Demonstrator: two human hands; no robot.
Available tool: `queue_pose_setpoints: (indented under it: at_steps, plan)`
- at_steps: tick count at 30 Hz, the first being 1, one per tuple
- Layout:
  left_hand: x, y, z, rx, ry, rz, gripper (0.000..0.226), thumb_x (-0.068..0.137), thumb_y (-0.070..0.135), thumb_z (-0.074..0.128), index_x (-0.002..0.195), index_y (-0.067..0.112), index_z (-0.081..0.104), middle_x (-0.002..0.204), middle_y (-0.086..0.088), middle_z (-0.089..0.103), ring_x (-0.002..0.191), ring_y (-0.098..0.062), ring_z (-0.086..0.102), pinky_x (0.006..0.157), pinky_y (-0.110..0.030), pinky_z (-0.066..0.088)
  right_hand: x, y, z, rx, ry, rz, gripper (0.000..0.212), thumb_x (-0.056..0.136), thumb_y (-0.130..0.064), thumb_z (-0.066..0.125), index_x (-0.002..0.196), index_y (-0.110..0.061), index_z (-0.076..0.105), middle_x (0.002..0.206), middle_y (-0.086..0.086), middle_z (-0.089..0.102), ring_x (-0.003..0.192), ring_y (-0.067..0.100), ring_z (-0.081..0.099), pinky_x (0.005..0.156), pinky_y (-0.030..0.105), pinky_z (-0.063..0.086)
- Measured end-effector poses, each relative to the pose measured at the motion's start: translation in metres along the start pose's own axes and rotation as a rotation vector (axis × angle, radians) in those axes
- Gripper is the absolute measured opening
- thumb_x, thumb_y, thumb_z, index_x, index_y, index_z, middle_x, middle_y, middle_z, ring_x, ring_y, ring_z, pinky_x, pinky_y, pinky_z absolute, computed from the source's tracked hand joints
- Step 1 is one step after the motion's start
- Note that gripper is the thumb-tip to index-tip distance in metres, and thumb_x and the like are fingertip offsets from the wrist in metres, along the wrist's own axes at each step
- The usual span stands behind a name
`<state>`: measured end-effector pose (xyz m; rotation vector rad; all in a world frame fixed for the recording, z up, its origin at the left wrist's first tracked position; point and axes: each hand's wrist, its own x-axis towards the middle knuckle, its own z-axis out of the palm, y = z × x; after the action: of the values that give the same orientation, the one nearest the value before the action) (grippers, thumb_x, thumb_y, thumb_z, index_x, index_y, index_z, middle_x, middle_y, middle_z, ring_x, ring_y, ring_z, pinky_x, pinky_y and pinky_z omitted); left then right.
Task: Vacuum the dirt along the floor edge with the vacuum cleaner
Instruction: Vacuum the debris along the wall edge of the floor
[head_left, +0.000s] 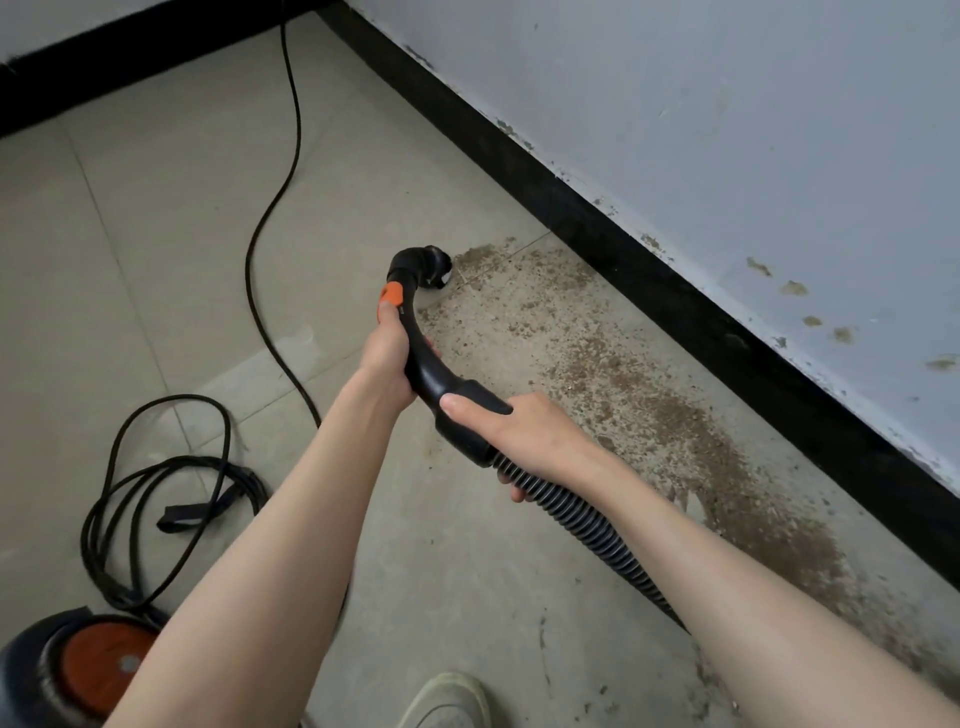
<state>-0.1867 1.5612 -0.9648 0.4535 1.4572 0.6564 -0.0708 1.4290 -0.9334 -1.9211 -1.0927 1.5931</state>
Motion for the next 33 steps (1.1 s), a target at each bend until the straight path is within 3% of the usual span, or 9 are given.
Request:
queue_pose_setpoints:
  at_steps: [5,19,24,28,33]
  plan:
    - [0.008,0.009,0.03,0.048,-0.022,-0.001,0.052,0.091,0.059,0.047,0.096,0.008,0.054,0.066,-0.003,0.051,0.054,-0.017,0.049,0.059,-0.029,0.045,0.006,-0.002,-0.02,0.033,0.061,0.024,0.065,0.075,-0.074,0.06,0.077,-0.01,0.064,0.046,-0.001,0.062,0.042,0.02,0.063,0.039,0.02,0.044]
    - [0.01,0.013,0.099,0.214,-0.184,0.013,0.046,0.09,0.054,0.052,0.08,0.009,0.053,0.062,-0.003,0.05,0.053,-0.017,0.048,0.054,-0.026,0.044,0.001,0.011,-0.048,0.29,0.166,0.094,0.07,0.07,-0.073,0.066,0.085,-0.004,0.062,0.053,0.005,0.06,0.043,0.024,0.062,0.049,0.031,0.051]
    - [0.005,0.006,0.105,0.238,-0.243,-0.021,0.044,0.089,0.053,0.056,0.085,0.009,0.054,0.06,-0.003,0.049,0.051,-0.016,0.047,0.052,-0.026,0.044,-0.013,0.013,-0.048,0.267,0.18,0.107,0.07,0.072,-0.074,0.061,0.086,-0.005,0.062,0.048,0.002,0.061,0.042,0.024,0.063,0.045,0.026,0.048]
    - [-0.006,-0.001,0.113,0.234,-0.25,-0.053,0.043,0.089,0.052,0.057,0.081,0.01,0.054,0.058,-0.002,0.049,0.05,-0.015,0.047,0.049,-0.024,0.043,-0.028,0.014,-0.059,0.283,0.182,0.134,0.068,0.076,-0.072,0.062,0.089,-0.005,0.055,0.061,0.009,0.063,0.041,0.023,0.062,0.046,0.028,0.051]
    - [-0.025,-0.015,0.119,0.239,-0.241,-0.095,0.043,0.087,0.051,0.059,0.074,0.011,0.053,0.056,-0.001,0.048,0.05,-0.014,0.045,0.055,-0.024,0.042,-0.049,0.024,-0.065,0.319,0.164,0.144,0.07,0.076,-0.071,0.063,0.09,-0.002,0.058,0.047,0.006,0.06,0.04,0.022,0.06,0.045,0.027,0.051]
